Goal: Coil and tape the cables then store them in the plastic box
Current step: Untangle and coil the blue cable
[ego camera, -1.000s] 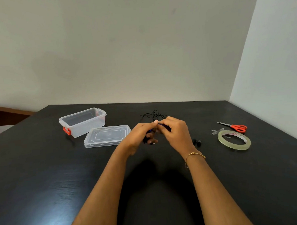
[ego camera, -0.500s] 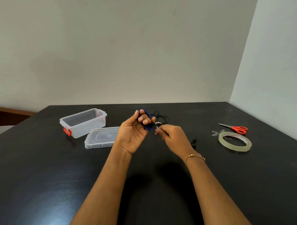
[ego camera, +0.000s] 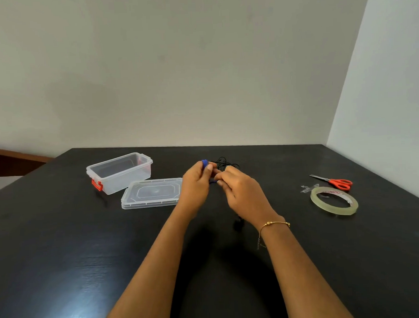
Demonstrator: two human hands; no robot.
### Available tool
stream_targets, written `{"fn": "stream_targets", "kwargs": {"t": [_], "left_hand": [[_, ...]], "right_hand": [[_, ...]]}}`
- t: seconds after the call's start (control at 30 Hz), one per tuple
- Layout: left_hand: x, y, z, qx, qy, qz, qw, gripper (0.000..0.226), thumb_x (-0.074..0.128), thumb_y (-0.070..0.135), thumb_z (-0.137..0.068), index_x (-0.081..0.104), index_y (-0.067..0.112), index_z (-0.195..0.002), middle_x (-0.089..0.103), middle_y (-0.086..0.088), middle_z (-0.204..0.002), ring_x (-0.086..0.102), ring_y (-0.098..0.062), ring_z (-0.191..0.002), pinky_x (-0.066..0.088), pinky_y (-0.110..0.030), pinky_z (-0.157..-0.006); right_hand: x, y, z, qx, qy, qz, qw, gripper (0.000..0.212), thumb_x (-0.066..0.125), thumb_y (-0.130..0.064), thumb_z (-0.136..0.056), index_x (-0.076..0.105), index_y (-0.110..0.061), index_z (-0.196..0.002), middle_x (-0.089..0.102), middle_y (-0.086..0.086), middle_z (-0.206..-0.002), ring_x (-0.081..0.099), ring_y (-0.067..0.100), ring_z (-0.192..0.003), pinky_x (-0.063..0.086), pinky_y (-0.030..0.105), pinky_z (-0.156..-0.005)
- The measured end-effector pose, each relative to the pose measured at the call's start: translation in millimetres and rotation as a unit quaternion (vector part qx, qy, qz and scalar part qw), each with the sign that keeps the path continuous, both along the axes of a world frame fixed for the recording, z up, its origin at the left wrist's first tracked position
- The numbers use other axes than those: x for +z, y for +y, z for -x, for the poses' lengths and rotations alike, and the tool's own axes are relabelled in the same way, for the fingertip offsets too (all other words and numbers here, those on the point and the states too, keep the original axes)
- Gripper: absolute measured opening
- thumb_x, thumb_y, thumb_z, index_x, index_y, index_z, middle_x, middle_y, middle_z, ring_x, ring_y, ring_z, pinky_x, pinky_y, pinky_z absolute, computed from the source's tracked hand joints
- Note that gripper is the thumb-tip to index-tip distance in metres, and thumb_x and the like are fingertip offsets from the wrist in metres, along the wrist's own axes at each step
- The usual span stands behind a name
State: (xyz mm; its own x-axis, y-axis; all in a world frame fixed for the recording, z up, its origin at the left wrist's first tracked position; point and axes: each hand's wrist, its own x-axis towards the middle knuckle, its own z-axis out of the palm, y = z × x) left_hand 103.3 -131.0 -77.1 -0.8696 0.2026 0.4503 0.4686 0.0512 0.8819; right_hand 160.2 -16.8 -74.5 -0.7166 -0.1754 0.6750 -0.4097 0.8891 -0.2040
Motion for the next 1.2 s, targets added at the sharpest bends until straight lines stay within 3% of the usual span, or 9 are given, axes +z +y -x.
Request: {"fn": "stream_targets", "kwargs": {"t": [0.2,0.37,0.43,0.67,0.8,0.93,1.0,1.1,1.2], "left_hand": [[0.4,2.1,-7.9,-0.067,-0.018,0.109,0.992,0.046,0.031,0.026,-0.101,0.055,0.012,-0.063,0.056,-0.004,-0.060,0.051,0.000,-0.054,0.038,-0.020,-0.061],[6.2,-3.6,-14.6,-0.184,-0.157,0.106,0.964,0.052,0.028,0.045,-0.098,0.057,0.010,-0.072,0.044,-0.004,-0.056,0.051,-0.014,-0.055,0.050,-0.031,-0.078],[9.2,-5.9,-17.5,-0.236,-0.201,0.058,0.949,0.043,0.033,0.036,-0.099,0.052,0.010,-0.070,0.034,0.002,-0.050,0.043,-0.011,-0.045,0.053,-0.037,-0.085],[20.9,-14.7,-18.9,-0.343,-0.278,-0.252,0.861,0.046,0.034,0.028,-0.095,0.049,0.016,-0.053,0.030,0.007,-0.042,0.032,-0.007,-0.035,0.054,-0.026,-0.063],[23.4,-16.2,-13.4,-0.338,-0.268,-0.390,0.814,0.037,0.035,0.025,-0.093,0.054,0.013,-0.063,0.039,0.005,-0.046,0.043,-0.009,-0.042,0.057,-0.027,-0.074],[18.4,-11.5,-6.7,-0.251,-0.244,-0.411,0.842,0.027,0.032,0.015,-0.098,0.053,0.010,-0.081,0.057,0.001,-0.058,0.064,-0.014,-0.061,0.050,-0.032,-0.088],[15.5,-7.3,-7.2,-0.199,-0.207,-0.367,0.885,0.026,0.032,0.013,-0.099,0.055,0.011,-0.086,0.067,0.000,-0.070,0.068,-0.015,-0.079,0.049,-0.027,-0.086],[10.1,2.2,-12.6,-0.089,-0.104,-0.197,0.971,0.024,0.034,0.011,-0.099,0.055,0.016,-0.090,0.067,-0.002,-0.094,0.062,-0.008,-0.094,0.048,-0.013,-0.079],[1.9,9.2,-12.5,-0.027,-0.018,-0.029,0.999,0.021,0.037,0.011,-0.098,0.056,0.016,-0.091,0.064,-0.004,-0.098,0.059,-0.009,-0.092,0.048,-0.017,-0.080]], "right_hand": [[4.0,7.1,-1.3,-0.010,0.049,0.029,0.998,0.019,0.049,-0.011,-0.089,0.066,-0.002,-0.091,0.059,0.008,-0.084,0.058,0.019,-0.070,0.049,0.025,-0.060],[4.7,14.6,-0.2,-0.022,0.057,0.053,0.997,0.021,0.051,-0.009,-0.084,0.068,0.001,-0.092,0.062,0.011,-0.080,0.058,0.020,-0.074,0.043,0.021,-0.064],[4.3,18.2,1.3,-0.018,0.061,0.080,0.995,0.021,0.051,-0.008,-0.085,0.068,0.001,-0.093,0.061,0.012,-0.080,0.057,0.021,-0.076,0.045,0.023,-0.066],[-2.2,19.6,5.1,-0.030,-0.007,0.142,0.989,0.022,0.050,-0.002,-0.091,0.064,0.000,-0.108,0.056,0.010,-0.089,0.049,0.011,-0.077,0.036,0.007,-0.066],[-7.2,10.5,7.0,-0.012,-0.126,0.126,0.984,0.024,0.046,-0.008,-0.094,0.062,-0.004,-0.111,0.054,0.006,-0.093,0.052,0.015,-0.080,0.045,0.024,-0.074],[-7.6,-1.4,6.7,0.001,-0.162,0.084,0.983,0.024,0.048,-0.014,-0.094,0.063,-0.005,-0.110,0.058,0.013,-0.099,0.056,0.022,-0.088,0.047,0.032,-0.080],[-8.2,-5.9,6.4,0.003,-0.161,0.048,0.986,0.024,0.049,-0.016,-0.093,0.063,-0.005,-0.109,0.056,0.012,-0.099,0.055,0.022,-0.089,0.043,0.030,-0.076],[-6.4,-8.7,5.2,-0.003,-0.135,0.024,0.991,0.022,0.053,-0.015,-0.091,0.062,-0.004,-0.107,0.055,0.013,-0.098,0.055,0.024,-0.087,0.044,0.030,-0.074],[-3.4,-7.0,3.0,-0.002,-0.100,0.034,0.994,0.018,0.057,-0.010,-0.088,0.063,-0.002,-0.103,0.061,0.012,-0.104,0.060,0.023,-0.094,0.048,0.027,-0.084]]}}
